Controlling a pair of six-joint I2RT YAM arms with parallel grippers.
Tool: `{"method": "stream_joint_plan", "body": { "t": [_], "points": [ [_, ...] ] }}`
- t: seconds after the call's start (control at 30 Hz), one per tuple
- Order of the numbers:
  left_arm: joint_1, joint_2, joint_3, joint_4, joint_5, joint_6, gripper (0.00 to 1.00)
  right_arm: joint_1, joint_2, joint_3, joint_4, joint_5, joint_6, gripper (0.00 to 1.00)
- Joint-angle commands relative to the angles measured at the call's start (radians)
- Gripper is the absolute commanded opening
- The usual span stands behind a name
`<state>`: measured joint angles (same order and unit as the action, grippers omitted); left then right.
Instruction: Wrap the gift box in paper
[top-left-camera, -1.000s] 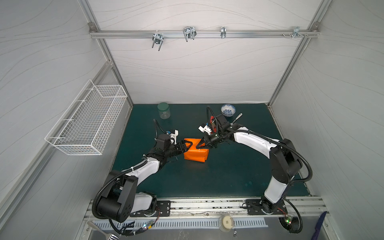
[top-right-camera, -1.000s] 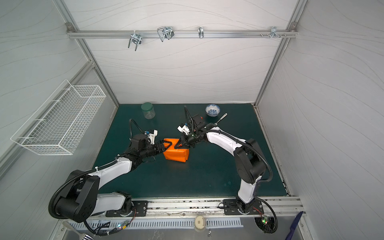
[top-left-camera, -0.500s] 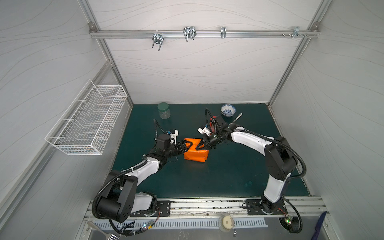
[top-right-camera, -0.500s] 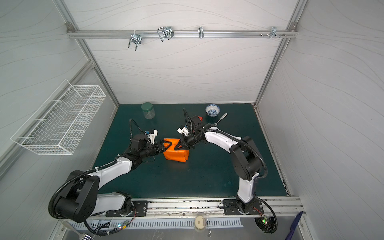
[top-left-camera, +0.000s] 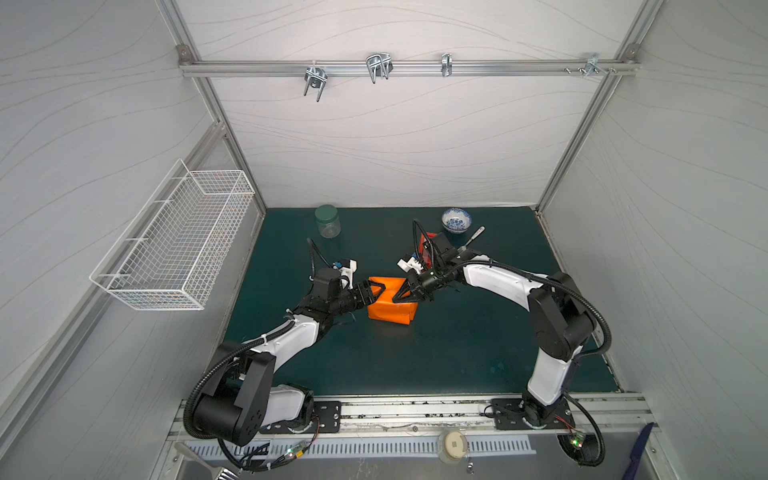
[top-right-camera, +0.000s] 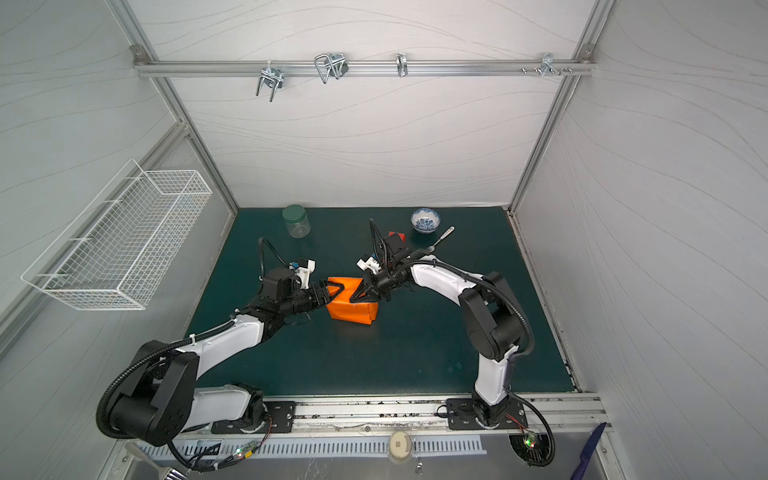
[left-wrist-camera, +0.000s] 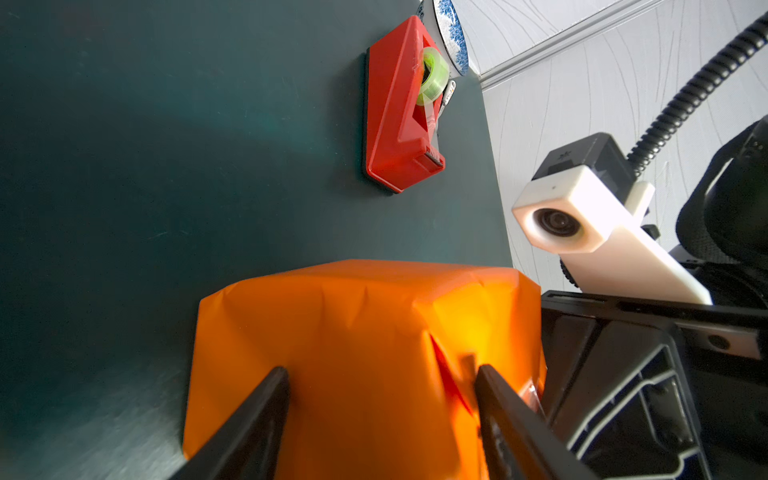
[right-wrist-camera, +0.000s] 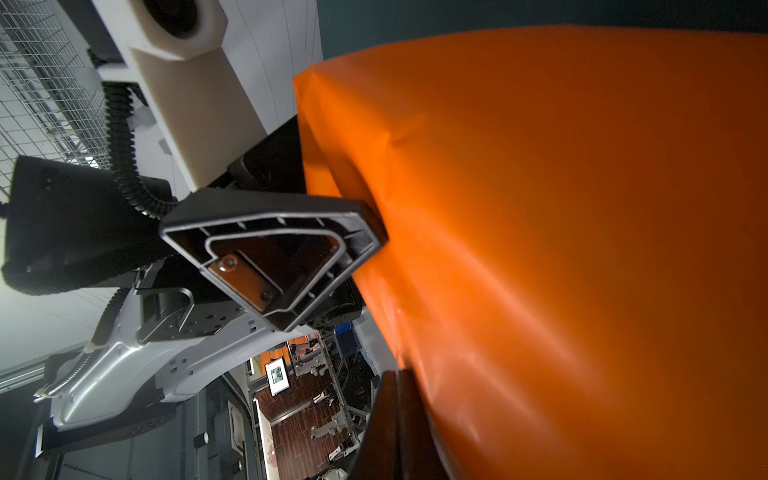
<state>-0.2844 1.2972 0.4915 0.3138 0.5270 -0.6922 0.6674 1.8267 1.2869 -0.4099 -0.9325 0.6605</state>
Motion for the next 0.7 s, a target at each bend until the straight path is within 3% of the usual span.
{"method": "stream_joint_plan", "body": {
  "t": [0.0, 0.33, 0.67],
  "points": [
    [-0.004, 0.013, -0.025, -0.132, -0.037, 0.012, 0.71, -0.012, 0.029, -0.024, -0.032, -0.012, 0.039, 0.00],
    [-0.004, 0.004, -0.025, -0.127, -0.035, 0.008, 0.71, -0.024, 0.038, -0.064, 0.008, -0.080, 0.148, 0.00],
    [-0.004, 0.000, -0.027, -0.116, -0.030, 0.005, 0.71, -0.025, 0.060, -0.051, -0.018, -0.032, 0.192, 0.00]
  ]
}}
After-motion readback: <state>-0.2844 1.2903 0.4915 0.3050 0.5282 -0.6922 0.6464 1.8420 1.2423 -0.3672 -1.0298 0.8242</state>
